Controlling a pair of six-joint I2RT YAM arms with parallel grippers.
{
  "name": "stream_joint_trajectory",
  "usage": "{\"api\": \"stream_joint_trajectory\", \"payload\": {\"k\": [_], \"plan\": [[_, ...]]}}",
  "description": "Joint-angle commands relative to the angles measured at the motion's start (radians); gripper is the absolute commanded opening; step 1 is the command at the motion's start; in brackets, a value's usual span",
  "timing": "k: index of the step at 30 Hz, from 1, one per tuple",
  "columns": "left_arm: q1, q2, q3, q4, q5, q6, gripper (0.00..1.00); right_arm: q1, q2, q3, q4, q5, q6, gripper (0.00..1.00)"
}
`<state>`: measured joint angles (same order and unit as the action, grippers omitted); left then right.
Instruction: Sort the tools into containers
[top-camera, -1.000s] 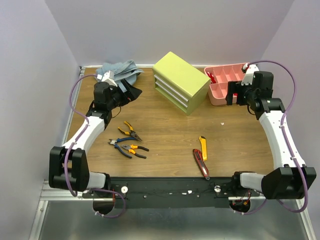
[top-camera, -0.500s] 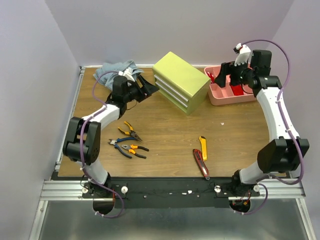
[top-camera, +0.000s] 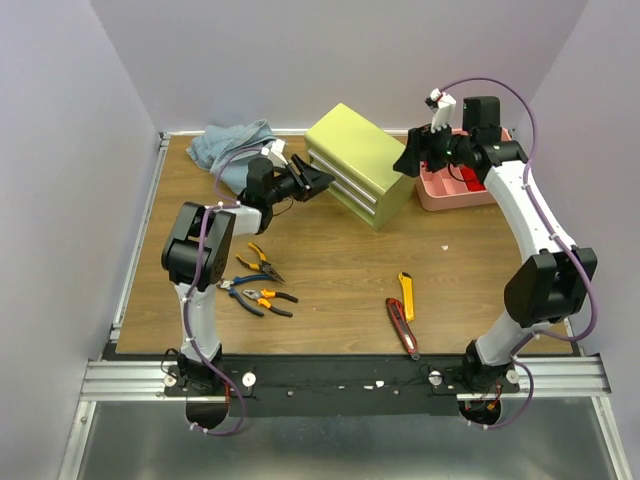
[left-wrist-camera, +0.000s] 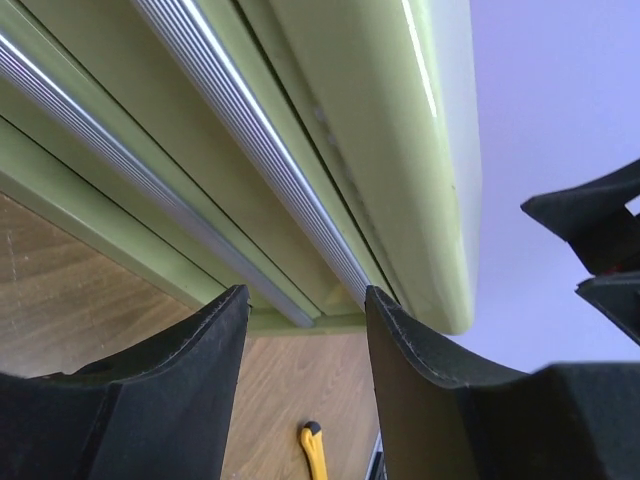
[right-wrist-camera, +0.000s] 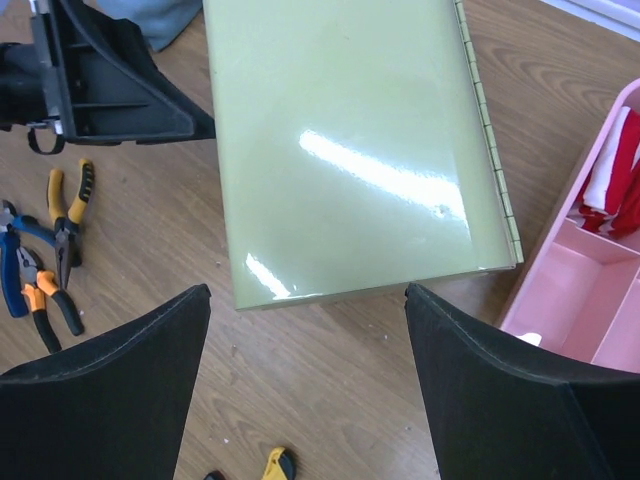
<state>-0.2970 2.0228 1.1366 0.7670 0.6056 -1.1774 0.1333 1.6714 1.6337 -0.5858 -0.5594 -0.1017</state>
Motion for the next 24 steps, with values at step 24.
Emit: {"api": "stream_joint_trajectory", "payload": {"k": [24], "plan": [[-0.039,0.246,0.127,0.501,0.025,-0.128,0.65,0.026,0.067,0.029,0.0,0.052,-0.021,0.81]]}}
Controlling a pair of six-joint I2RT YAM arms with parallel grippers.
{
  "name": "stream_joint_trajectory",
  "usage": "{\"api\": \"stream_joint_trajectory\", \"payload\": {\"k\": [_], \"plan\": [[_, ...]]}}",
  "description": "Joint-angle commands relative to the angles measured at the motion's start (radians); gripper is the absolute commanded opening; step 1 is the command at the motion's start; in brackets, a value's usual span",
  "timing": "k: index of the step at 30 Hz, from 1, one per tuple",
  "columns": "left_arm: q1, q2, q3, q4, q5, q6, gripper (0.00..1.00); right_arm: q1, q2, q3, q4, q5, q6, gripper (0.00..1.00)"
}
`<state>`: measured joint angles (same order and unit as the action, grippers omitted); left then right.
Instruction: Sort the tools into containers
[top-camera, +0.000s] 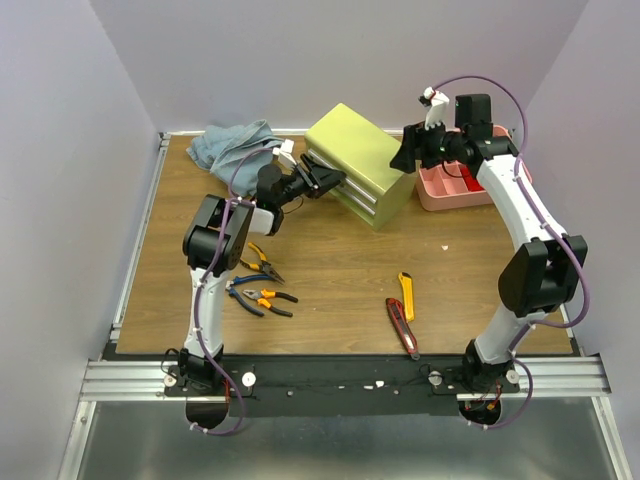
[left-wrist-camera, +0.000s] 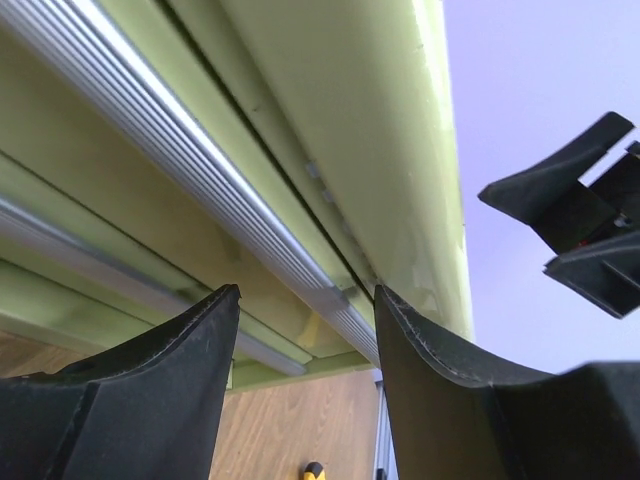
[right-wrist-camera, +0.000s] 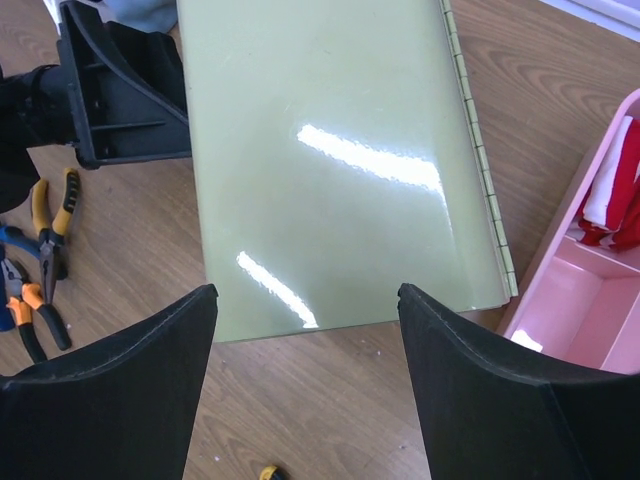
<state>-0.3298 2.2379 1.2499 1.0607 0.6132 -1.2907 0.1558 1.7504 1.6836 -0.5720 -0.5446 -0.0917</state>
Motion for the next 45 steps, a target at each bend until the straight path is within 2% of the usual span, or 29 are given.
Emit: {"api": "stream_joint_trajectory", "payload": {"k": [1,2,5,6,8,14,21,30,40,41,42,45], "plan": [[-0.008,0.037,0.029,0.217,0.019,-0.015,0.63,0.005,-0.014,-0.022,-0.015,0.043,-0.032,0.81],[-0.009,0.046,0.039,0.223,0.019,-0.015,0.62,0.005,-0.012,-0.022,-0.02,0.051,-0.031,0.81],[-0.015,0.077,0.08,0.248,0.031,-0.015,0.5,0.005,-0.014,-0.028,-0.022,0.051,-0.033,0.81],[-0.017,0.086,0.086,0.26,0.033,-0.013,0.39,0.005,-0.012,-0.03,-0.022,0.051,-0.031,0.81],[-0.018,0.085,0.091,0.268,0.034,-0.01,0.32,0.005,-0.009,-0.03,-0.02,0.052,-0.032,0.82],[-0.017,0.066,0.042,0.275,0.034,-0.013,0.23,0.005,0.0,-0.027,-0.012,0.055,-0.029,0.82],[0.009,-0.024,-0.049,0.274,0.057,0.001,0.15,0.004,0.018,-0.005,-0.005,0.051,-0.033,0.82],[0.058,-0.144,-0.156,0.197,0.102,0.031,0.12,0.005,0.015,-0.025,0.012,0.037,-0.028,0.82],[0.14,-0.267,-0.352,0.099,0.163,0.111,0.13,0.004,0.005,-0.03,0.034,0.02,-0.023,0.82],[0.143,-0.279,-0.362,0.075,0.161,0.119,0.16,0.005,-0.002,-0.035,0.035,0.02,-0.022,0.82],[0.149,-0.299,-0.371,0.03,0.157,0.131,0.28,0.005,-0.006,-0.038,0.037,0.017,-0.022,0.82],[0.155,-0.348,-0.4,-0.054,0.151,0.175,0.46,0.004,-0.02,-0.048,0.043,0.017,-0.022,0.82]]}}
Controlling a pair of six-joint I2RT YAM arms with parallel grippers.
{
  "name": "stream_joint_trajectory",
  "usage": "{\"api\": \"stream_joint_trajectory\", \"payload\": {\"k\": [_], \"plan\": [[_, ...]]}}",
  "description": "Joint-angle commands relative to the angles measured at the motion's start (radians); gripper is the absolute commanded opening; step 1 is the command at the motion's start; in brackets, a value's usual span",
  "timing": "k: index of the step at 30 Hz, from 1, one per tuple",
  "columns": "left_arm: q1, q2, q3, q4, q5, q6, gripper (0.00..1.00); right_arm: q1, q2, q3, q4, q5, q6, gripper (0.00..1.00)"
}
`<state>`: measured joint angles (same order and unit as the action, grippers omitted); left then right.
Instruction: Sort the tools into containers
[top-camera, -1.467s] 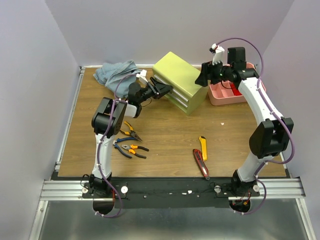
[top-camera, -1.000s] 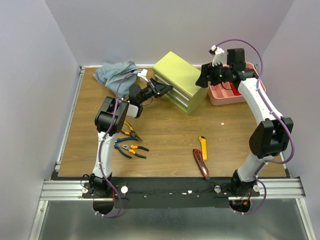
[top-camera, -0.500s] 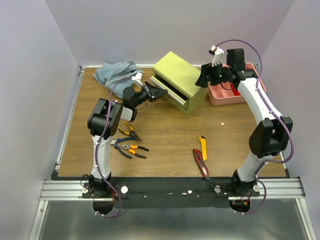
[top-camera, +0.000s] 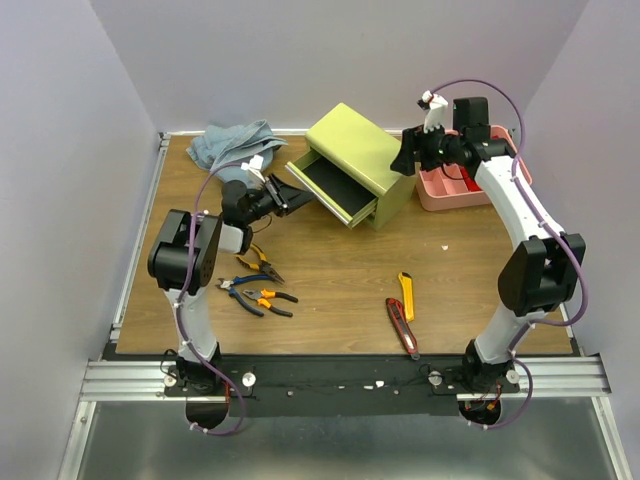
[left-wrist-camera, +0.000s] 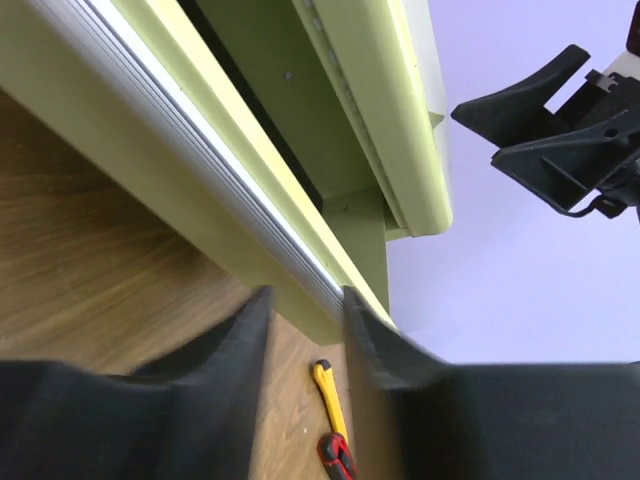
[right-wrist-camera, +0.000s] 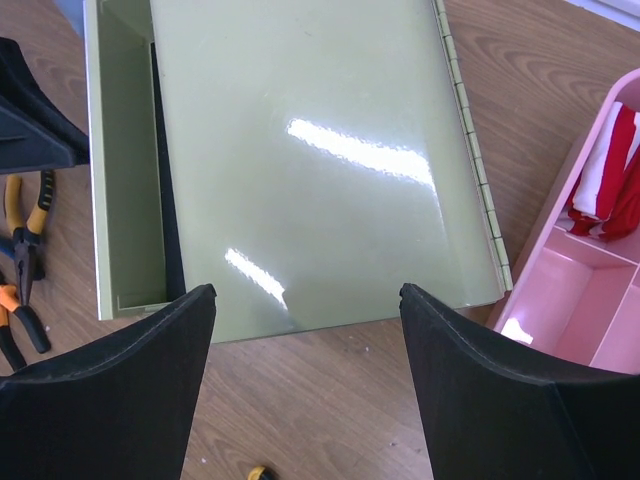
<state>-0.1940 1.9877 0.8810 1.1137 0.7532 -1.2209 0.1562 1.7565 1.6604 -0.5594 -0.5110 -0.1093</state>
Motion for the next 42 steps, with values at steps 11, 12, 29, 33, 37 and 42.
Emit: {"api": "stream_joint_trajectory", "payload": {"k": [11,12,29,33,37,42], "plan": [[0.143,-0.386,0.038,-1.113,0.023,0.712,0.67,0.005,-0.129,-0.111,0.041,-0.014,-0.024,0.85],[0.146,-0.41,0.071,-1.376,-0.024,0.952,0.67,0.005,-0.138,-0.122,0.044,-0.008,-0.026,0.85],[0.145,-0.556,0.07,-1.844,-0.154,2.013,0.64,0.003,-0.359,-0.349,0.043,-0.004,-0.089,0.89],[0.143,-0.564,0.099,-1.937,-0.124,2.231,0.64,0.003,-0.391,-0.381,0.052,-0.003,-0.087,0.89],[0.125,-0.521,0.14,-2.016,-0.156,2.385,0.62,0.003,-0.413,-0.412,0.053,-0.001,-0.084,0.89],[0.117,-0.449,0.188,-2.086,-0.173,2.515,0.59,0.003,-0.425,-0.421,0.053,0.0,-0.084,0.9]]}}
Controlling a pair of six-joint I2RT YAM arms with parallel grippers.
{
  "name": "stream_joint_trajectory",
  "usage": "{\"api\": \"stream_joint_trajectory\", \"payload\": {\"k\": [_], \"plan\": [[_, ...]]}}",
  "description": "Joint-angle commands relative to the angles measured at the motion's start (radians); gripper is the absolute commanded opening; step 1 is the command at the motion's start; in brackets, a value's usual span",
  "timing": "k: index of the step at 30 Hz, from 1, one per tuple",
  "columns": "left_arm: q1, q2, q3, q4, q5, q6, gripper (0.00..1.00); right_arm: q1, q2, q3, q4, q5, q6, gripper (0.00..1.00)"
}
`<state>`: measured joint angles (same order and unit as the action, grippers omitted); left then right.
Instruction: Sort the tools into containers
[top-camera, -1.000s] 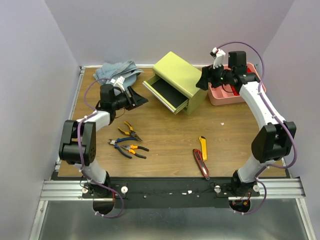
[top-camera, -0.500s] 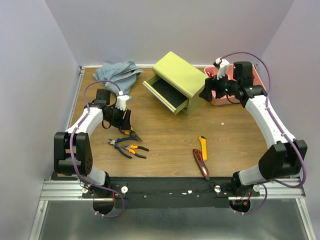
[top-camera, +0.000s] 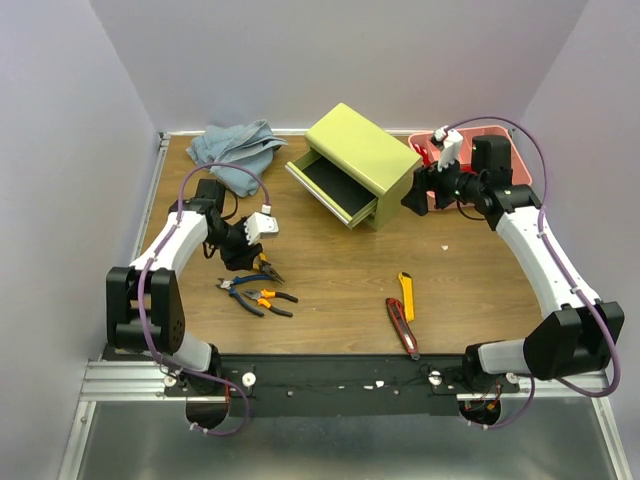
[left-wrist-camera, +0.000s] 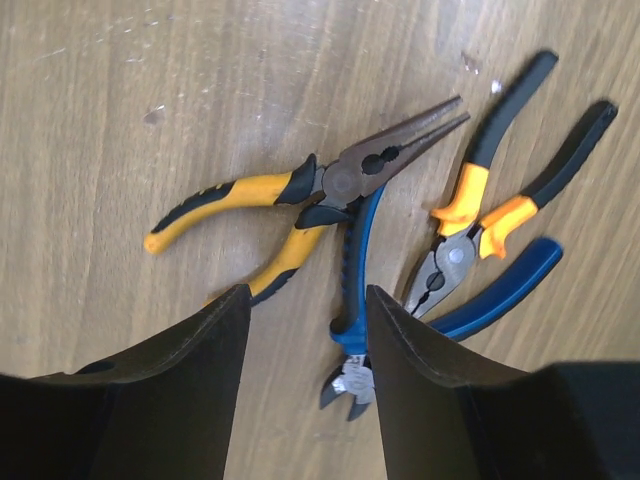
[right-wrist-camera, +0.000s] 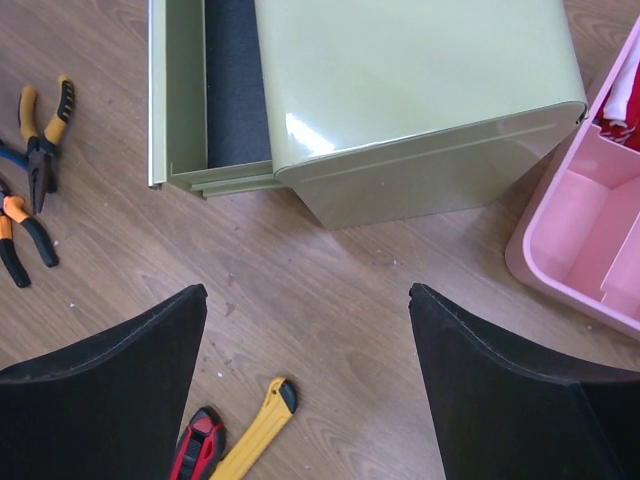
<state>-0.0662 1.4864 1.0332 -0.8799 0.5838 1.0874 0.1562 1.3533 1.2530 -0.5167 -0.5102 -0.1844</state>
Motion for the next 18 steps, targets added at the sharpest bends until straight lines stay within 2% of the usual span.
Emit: {"api": "stream_joint_trajectory", "payload": {"k": [1,18], "plan": [[-0.017,0.058,0.033,-0.081,-0.016,0.218,0.58,0.005,-0.022,-0.013,0.012,0.001,-0.009,0.9],[-0.092,0.233,-0.004,0.036,-0.124,0.348,0.44,0.005,0.0,-0.003,0.012,0.038,-0.021,0.91]]}}
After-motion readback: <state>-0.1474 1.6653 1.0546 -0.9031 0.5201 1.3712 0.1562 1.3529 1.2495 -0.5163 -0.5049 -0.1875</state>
